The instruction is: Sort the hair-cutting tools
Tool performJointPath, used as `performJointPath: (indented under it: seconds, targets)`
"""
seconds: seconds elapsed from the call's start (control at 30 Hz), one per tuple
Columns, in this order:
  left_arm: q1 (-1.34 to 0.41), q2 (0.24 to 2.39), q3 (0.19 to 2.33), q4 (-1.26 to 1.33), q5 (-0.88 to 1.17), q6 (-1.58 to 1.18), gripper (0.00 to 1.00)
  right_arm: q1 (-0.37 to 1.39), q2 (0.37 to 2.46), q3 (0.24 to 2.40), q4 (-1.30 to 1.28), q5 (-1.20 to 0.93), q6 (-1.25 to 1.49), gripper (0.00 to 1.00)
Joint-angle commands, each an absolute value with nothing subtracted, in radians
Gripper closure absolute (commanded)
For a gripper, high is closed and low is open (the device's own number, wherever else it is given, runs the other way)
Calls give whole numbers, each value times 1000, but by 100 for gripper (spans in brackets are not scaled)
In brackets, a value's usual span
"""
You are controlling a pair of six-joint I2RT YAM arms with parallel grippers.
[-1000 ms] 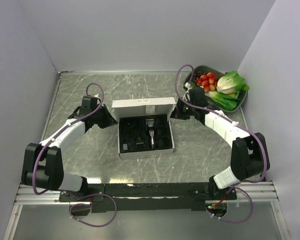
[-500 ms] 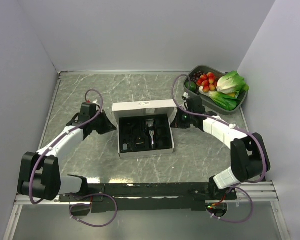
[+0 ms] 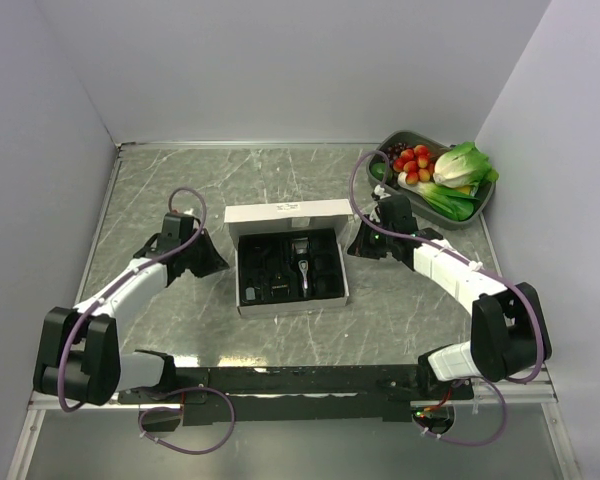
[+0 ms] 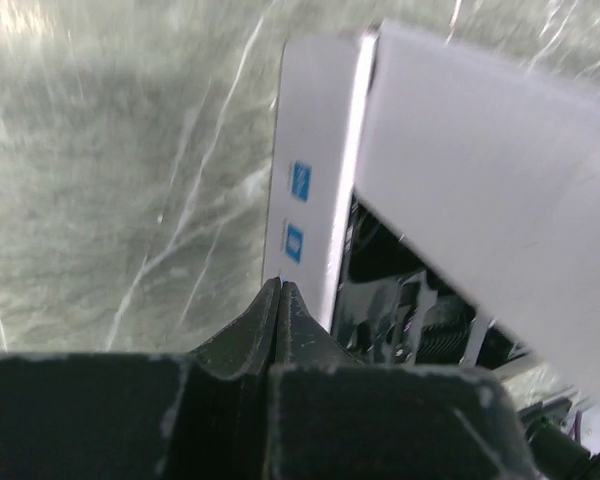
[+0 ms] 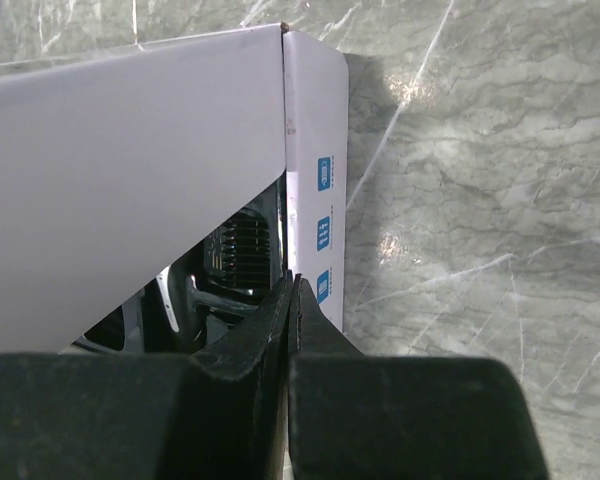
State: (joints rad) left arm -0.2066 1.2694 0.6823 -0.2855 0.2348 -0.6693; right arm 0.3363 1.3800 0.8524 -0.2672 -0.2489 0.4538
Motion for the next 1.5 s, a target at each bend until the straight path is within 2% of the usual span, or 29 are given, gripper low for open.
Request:
performJointPath:
  seconds: [0.0, 0.3, 0.93, 1.3, 1.47]
  targets:
    - [-210, 1287, 767, -272, 189, -658, 99, 342, 1367, 914, -272, -225, 436, 100]
    - [-210, 1353, 847, -232, 221, -661, 99, 341, 1368, 916, -270, -227, 426, 100]
    - [-213, 1347, 796, -113, 322, -650, 99, 341, 1419, 920, -224, -275, 420, 100]
    - [-213, 1279, 707, -181, 253, -673, 99, 341, 1408, 913, -265, -221, 428, 100]
    - [-213, 1235, 768, -281, 131, -675, 99, 342, 1355, 920, -290, -129, 428, 100]
